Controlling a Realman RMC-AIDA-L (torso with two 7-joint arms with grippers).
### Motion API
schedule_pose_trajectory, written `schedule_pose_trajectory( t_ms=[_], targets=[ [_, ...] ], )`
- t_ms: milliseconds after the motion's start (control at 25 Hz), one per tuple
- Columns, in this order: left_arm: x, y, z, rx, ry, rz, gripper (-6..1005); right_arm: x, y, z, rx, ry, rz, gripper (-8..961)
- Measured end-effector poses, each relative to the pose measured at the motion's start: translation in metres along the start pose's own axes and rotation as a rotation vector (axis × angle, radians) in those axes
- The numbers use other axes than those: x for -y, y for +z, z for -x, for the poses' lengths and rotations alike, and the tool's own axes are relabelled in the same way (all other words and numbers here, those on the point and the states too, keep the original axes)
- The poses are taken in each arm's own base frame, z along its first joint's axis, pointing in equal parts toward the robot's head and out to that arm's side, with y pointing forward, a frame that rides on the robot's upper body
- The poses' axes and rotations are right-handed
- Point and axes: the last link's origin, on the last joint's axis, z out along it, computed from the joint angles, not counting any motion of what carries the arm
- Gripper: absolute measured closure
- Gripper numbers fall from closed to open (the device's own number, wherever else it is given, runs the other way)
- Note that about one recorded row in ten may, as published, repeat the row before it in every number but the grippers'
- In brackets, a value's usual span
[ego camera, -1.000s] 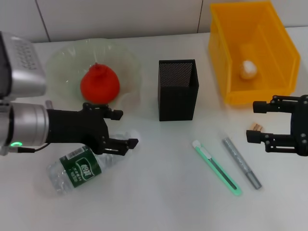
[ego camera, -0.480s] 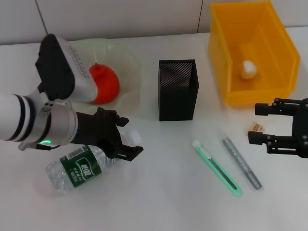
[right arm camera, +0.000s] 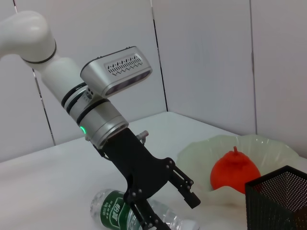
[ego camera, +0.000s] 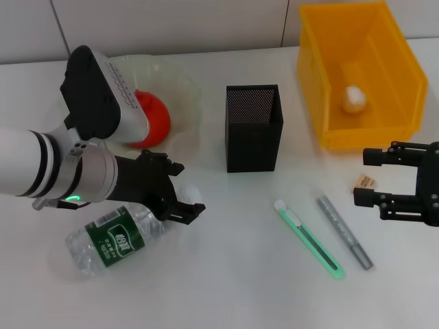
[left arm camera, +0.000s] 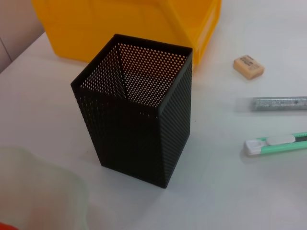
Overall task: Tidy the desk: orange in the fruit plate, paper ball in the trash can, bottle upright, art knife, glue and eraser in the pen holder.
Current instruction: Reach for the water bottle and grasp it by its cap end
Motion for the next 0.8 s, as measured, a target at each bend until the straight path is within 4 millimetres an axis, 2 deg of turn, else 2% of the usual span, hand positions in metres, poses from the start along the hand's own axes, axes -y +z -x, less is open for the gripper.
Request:
schedule_pose_trajectory(
  t_ms=[800],
  targets=[
    [0.000,0.011,0.001,0.029,-0.036,0.002,173,0.001,0.004,-0.001,0.010,0.014,0.015,243]
  ],
)
